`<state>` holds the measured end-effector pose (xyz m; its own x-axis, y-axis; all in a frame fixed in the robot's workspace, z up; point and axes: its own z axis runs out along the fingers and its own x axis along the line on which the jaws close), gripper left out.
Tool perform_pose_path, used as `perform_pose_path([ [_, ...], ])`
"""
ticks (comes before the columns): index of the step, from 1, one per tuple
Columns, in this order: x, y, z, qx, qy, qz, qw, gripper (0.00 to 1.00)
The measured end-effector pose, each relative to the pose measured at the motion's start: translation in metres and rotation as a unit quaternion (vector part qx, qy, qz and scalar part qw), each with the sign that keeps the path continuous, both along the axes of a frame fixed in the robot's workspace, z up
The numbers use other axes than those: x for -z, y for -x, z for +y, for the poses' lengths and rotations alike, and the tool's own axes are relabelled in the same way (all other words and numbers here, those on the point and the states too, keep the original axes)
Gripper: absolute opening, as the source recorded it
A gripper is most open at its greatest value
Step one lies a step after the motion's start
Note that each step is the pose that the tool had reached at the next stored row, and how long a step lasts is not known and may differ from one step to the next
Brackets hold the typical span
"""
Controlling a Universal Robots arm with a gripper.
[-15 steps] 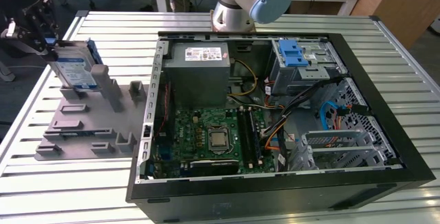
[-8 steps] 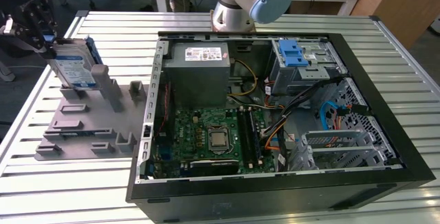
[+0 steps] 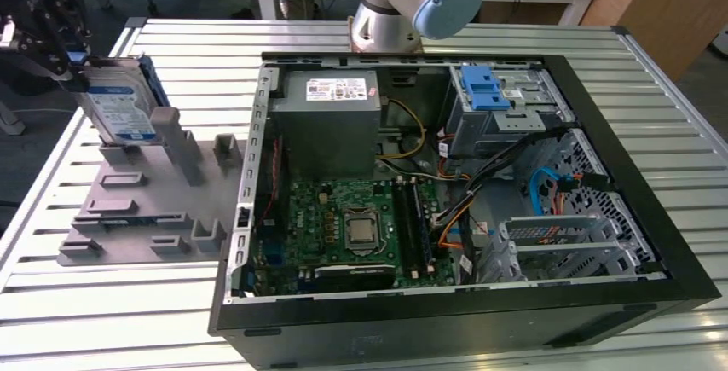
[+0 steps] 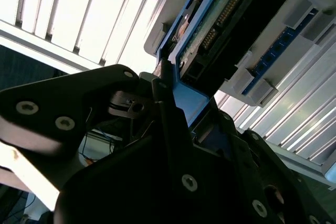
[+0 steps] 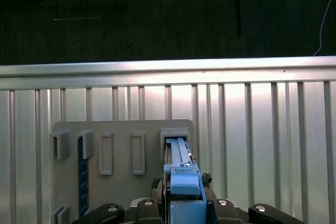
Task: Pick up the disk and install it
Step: 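Pick up the disk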
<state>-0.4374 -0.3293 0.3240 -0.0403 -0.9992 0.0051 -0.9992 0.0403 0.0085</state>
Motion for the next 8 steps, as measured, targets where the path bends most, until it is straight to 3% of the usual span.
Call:
perform_pose_path([
  [8,-0.0069,0.0,0.0,0.0,0.0,0.0,1.0,0.37],
])
